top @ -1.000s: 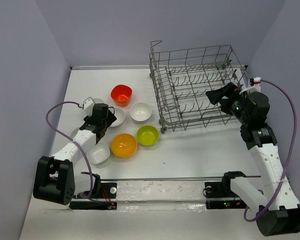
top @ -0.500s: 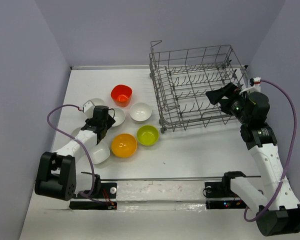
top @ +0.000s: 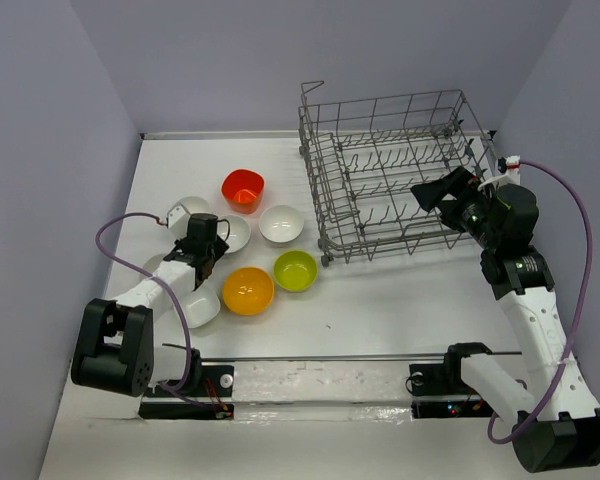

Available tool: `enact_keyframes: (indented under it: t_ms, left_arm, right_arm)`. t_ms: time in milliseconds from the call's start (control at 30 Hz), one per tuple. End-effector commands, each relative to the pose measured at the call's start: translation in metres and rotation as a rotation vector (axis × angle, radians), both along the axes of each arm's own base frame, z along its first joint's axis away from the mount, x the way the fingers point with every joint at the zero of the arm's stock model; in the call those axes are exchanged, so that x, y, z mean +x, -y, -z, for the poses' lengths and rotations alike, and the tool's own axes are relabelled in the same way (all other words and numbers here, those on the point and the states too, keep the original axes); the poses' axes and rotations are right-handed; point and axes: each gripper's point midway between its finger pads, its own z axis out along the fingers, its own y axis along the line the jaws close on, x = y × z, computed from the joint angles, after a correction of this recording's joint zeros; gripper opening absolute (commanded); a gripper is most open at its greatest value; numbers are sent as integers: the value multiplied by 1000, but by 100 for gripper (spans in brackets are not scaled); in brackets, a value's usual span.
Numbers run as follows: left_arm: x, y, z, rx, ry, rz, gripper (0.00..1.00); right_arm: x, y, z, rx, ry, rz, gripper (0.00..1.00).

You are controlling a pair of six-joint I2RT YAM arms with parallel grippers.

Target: Load the bowls into the dish rack

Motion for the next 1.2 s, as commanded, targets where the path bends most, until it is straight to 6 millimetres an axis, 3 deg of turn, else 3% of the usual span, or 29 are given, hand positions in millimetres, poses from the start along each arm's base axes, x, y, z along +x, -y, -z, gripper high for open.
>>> enact_keyframes:
  t_ms: [0,133,300,433,467,533,567,733,900,933,1033,1067,1100,1167]
  left_arm:
    - [1,-4,3,-6,19,-29,47]
    - [1,-4,1,-8,22,-30,36]
    - [1,-2,-3,-17,29,-26,1]
    - [3,1,-23,-26,54,-6,0]
    - [7,3,-39,-38,88,5,0]
    - [2,3,-50,-27,69,24,0]
    - [6,6,-70,-36,110,35,0]
    - [2,5,-122,-16,203,71,0]
    - [1,8,-177,0,291,131,0]
    - [0,9,-183,6,297,138,0]
    - [-1,11,-202,25,319,166,0]
    - [0,12,-206,32,324,172,0]
    - [0,13,-217,50,331,190,0]
    - [2,15,-224,72,325,207,0]
  right_arm:
    - [-3,1,-16,-8,48,-5,100]
    - [-4,1,-17,-8,51,-5,100]
    - [-5,1,-18,-12,52,-6,100]
    - [-5,0,-22,-18,61,-20,100]
    - [-5,-2,-24,-22,66,-33,100]
    - [-6,-4,-25,-32,66,-54,100]
    - [-5,-5,-26,-47,73,-65,100]
    - [-4,-20,-39,-60,97,-170,96]
    - [-9,-57,-87,37,185,-379,91]
    - [-12,-63,-107,48,226,-404,89]
    - [-10,-99,-122,50,222,-480,86]
    - [-7,-105,-145,23,275,-460,85]
    - [-8,-141,-130,9,207,-536,84]
    - [1,-170,-127,-65,190,-525,83]
